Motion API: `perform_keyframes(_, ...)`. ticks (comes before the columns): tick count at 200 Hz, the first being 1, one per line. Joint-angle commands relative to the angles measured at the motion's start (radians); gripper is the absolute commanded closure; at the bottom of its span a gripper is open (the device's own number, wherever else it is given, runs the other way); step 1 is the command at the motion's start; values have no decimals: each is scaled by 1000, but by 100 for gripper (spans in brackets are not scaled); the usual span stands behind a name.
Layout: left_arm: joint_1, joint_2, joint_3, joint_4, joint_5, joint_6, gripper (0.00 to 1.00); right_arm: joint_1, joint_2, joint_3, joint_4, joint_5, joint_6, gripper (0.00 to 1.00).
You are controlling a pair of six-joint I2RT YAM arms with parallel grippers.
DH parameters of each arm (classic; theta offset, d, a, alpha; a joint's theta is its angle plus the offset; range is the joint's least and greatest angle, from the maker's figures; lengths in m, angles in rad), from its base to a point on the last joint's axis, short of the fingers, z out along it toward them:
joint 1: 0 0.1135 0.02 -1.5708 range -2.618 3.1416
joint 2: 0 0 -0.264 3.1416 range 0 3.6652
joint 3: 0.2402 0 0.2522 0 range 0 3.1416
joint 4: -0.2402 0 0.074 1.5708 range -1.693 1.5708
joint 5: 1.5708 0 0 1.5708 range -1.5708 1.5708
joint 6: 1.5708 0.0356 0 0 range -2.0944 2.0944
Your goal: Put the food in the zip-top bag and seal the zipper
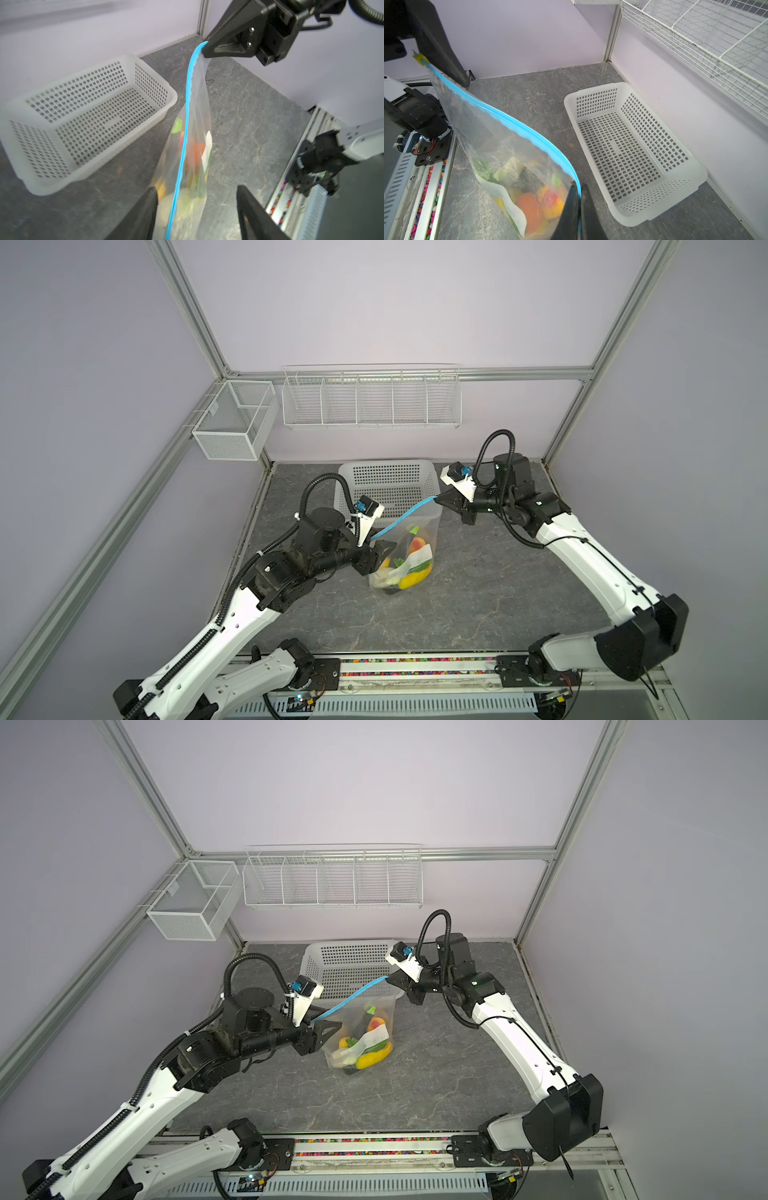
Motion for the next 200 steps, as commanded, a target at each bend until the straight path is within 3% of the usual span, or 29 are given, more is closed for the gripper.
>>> perform_keyframes(1, 5, -5, 23, -22, 7, 16, 62, 5, -33, -12, 20, -24, 1, 94)
perform_keyframes(58, 5, -8, 40, -46, -39, 52, 93, 7, -35, 8, -31, -51, -31, 94)
perform_keyframes(77, 5, -8, 43, -47, -46, 65, 95, 7, -40, 21, -88, -75, -76, 89)
perform_keyframes(111, 5, -11, 61, -49, -48, 89, 98, 15, -72, 74, -213, -214, -164, 60)
perform_keyframes(137, 5, -17, 59, -26, -49, 113, 98, 37, -108, 60, -195, -229, -205, 42)
perform_keyframes(200, 5, -28, 36, 1, -29, 169, 98, 146, 2, 204, -305, -182, -371, 37)
